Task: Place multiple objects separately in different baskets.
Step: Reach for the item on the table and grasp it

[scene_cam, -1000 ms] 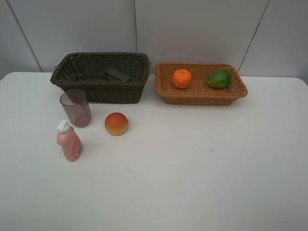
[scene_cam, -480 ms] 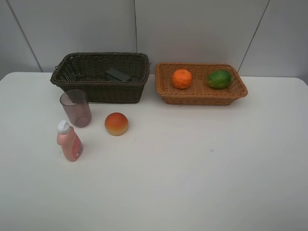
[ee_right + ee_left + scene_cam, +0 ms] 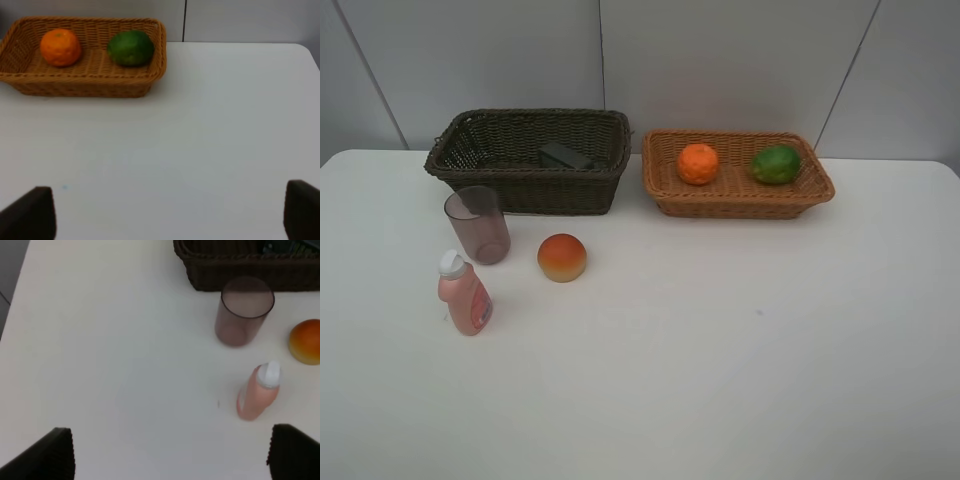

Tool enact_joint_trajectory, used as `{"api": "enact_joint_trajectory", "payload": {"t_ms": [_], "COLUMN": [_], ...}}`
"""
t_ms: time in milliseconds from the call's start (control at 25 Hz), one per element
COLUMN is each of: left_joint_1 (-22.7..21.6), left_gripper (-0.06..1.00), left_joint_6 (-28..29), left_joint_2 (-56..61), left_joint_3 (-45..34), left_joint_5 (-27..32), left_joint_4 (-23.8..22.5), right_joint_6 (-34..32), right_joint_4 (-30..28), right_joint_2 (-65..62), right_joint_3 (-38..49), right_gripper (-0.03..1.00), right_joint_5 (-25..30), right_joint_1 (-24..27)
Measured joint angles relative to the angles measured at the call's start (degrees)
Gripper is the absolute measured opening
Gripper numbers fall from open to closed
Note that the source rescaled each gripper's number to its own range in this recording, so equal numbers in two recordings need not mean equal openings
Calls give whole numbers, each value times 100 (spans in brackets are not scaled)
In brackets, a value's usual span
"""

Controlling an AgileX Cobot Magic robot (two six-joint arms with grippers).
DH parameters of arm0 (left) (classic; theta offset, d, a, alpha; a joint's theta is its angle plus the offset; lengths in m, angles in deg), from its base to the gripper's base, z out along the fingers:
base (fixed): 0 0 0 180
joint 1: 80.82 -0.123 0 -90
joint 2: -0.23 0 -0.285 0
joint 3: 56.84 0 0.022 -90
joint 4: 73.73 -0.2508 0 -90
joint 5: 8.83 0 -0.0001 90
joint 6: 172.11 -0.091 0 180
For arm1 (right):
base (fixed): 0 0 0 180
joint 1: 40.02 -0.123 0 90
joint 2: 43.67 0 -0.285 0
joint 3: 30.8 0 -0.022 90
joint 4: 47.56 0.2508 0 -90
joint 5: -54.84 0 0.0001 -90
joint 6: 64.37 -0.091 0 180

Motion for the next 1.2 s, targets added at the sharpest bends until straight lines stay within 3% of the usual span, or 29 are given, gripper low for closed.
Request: {"api": "enact_joint_trajectory", "payload": {"t_ms": [280, 640, 840, 1200], "left_joint_1": [40, 1356, 1921, 2195], "left_gripper": [100, 100, 100, 100], "left_joint_6": [-38, -144, -144, -28], "left_joint_2": [-1613, -3212, -4110, -5551], "left_joint_3": [422, 533, 1096, 2025], "left_joint_5": [-18, -840, -971, -679], "left_joint_4": [84, 90, 109, 23], "right_joint_6": [0, 0, 0, 0], "right_joint_4": [0, 0, 0, 0], "right_joint_2": [0, 0, 0, 0], "right_joint_3": [0, 0, 0, 0], "right_gripper": [100, 100, 100, 100], "right_joint_5": [0, 0, 0, 0], "right_joint_1": [0, 0, 0, 0]}}
